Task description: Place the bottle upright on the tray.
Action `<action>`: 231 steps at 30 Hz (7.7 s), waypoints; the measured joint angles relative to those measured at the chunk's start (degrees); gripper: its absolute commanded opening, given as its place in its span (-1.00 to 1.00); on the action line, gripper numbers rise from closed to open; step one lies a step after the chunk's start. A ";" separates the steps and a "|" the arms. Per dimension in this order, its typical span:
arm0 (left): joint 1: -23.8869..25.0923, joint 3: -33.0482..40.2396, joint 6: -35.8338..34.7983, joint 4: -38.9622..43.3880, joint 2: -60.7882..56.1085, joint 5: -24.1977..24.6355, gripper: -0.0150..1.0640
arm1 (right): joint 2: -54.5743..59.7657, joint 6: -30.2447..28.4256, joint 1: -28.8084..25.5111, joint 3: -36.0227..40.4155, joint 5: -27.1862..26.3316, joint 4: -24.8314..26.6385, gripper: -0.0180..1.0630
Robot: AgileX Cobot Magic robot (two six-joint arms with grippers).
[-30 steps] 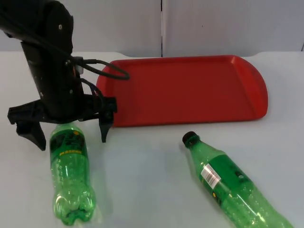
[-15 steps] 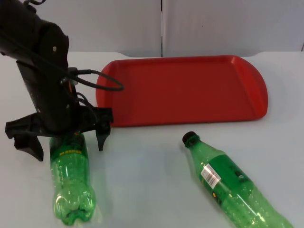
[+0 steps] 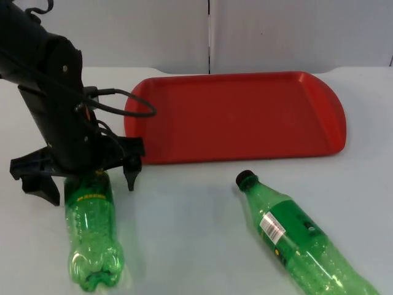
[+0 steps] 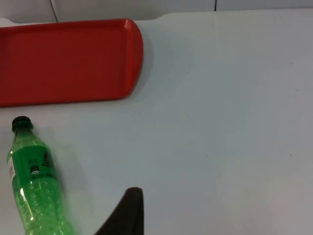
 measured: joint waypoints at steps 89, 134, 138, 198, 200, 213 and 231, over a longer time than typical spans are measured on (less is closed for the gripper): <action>0.22 0.27 18.06 17.96 -25.66 -73.47 -0.98 | 0.00 -0.11 0.00 0.00 0.00 0.10 0.97; 0.22 -15.80 29.73 16.98 17.09 -95.94 -0.98 | 0.00 -0.11 0.00 0.00 0.00 0.10 0.97; 0.22 -16.80 30.30 16.40 19.09 -96.92 -0.98 | 0.00 -0.11 0.00 0.00 0.00 0.10 0.97; 0.22 -17.31 31.77 19.13 24.39 -96.81 0.47 | 0.00 0.01 0.00 0.00 0.00 0.10 0.97; 0.22 -17.31 31.77 19.13 24.39 -96.81 0.48 | 0.00 0.01 0.00 0.00 0.00 0.10 0.97; 0.22 -17.31 31.77 19.24 24.39 -96.81 0.98 | 0.00 0.01 0.00 0.00 0.00 0.10 0.97; 2.19 -15.12 31.65 17.87 24.39 -97.59 0.98 | 0.00 0.01 0.00 0.00 0.00 0.10 0.97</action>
